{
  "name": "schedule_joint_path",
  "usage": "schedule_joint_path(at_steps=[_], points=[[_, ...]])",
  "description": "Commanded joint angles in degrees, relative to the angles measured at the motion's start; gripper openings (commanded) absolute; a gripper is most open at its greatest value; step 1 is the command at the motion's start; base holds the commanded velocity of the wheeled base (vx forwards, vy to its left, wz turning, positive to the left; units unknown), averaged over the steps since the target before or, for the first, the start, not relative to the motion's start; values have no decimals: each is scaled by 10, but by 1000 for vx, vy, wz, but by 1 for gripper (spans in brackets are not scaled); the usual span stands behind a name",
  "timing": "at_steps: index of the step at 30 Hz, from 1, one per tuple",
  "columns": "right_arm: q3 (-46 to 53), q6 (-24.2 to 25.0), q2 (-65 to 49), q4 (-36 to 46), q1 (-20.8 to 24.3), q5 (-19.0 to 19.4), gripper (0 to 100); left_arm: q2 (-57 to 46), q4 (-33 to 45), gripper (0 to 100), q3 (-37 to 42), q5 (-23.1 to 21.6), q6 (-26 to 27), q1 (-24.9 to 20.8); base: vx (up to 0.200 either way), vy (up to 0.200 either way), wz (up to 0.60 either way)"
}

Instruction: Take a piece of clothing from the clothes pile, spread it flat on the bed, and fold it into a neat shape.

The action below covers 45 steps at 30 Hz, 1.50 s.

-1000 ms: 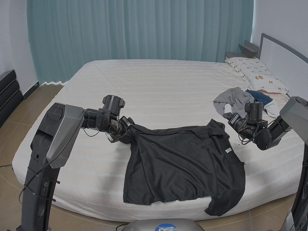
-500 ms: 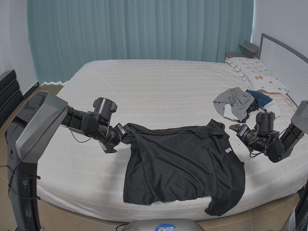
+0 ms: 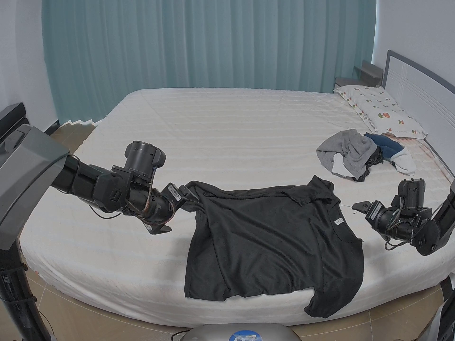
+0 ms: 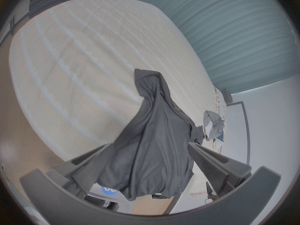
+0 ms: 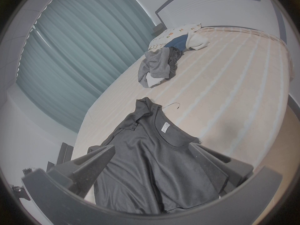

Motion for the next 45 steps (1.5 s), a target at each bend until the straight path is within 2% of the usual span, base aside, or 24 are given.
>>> schedule_joint_path(at_steps=[1,7,12,19,22,27,32,37,43,45], points=[[9,-2,-16,0,-6,0,100,-13,-1,100,0,1,-2,-10,0,-200,0],[15,-3,-9,-4,-4,3,100,-14,-2,100,-1,2,-2,-10,0,-200,0],[18,-1,-4,-2,-2,29,100,-13,-1,100,4,6,-3,-10,0,0,0],[24,-3,29,-2,9,32,100,-25,-2,100,33,10,-2,-3,0,0,0],[39,-9,55,-5,21,32,100,-44,-16,100,72,10,-1,-3,0,0,0],[45,-34,93,-6,26,32,100,-55,-105,100,152,11,3,-3,0,0,0],[53,-54,121,-9,50,32,100,-47,-212,100,225,24,4,-3,0,0,0],[58,-54,134,-9,65,29,100,-49,-239,100,261,32,8,-3,0,0,0],[63,-54,134,-9,65,31,100,-28,-253,100,281,75,9,-4,0,0,0],[69,-54,133,-10,65,31,100,-24,-276,100,293,70,8,-4,0,0,0]])
